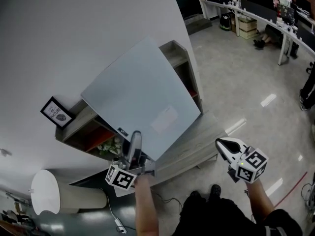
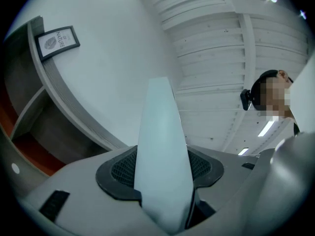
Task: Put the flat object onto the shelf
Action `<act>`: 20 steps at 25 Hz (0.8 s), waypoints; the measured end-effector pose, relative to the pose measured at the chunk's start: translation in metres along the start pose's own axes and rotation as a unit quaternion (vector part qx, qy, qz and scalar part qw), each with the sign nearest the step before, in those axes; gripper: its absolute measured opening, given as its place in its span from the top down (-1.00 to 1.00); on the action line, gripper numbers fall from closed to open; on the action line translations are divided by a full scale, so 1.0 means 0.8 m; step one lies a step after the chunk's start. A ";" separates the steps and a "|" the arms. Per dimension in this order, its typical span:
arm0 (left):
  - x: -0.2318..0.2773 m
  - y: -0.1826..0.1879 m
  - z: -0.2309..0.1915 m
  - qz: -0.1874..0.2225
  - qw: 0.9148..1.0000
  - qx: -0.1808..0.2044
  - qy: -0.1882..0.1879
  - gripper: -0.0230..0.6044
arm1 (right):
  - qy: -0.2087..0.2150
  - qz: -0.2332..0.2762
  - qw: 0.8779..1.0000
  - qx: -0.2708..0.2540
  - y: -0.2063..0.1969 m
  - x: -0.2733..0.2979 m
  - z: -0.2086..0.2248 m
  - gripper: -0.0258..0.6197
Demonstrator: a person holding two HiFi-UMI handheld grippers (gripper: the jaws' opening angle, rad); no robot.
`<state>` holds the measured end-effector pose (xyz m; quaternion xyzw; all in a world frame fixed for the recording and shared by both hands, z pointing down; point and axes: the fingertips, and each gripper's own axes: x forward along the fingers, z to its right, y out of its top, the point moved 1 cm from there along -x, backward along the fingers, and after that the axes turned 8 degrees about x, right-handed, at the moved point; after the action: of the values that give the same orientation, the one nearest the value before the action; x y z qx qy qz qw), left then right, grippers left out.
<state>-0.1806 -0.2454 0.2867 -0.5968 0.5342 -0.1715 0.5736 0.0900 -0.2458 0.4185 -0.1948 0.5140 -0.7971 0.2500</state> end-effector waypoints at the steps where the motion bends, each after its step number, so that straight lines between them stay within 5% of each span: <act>1: 0.005 0.005 -0.002 0.001 1.000 0.006 0.001 0.05 | 0.000 -0.001 1.000 0.004 -0.002 0.001 0.003 0.88; 20: 0.172 0.095 -0.073 0.046 0.992 0.095 -0.064 0.05 | -0.049 0.021 0.998 -0.034 0.063 0.055 0.040 0.88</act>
<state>-0.2109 -0.3719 0.1816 -0.5239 0.5049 -0.1562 0.6680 0.0831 -0.3127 0.3877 -0.2312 0.5317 -0.7634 0.2847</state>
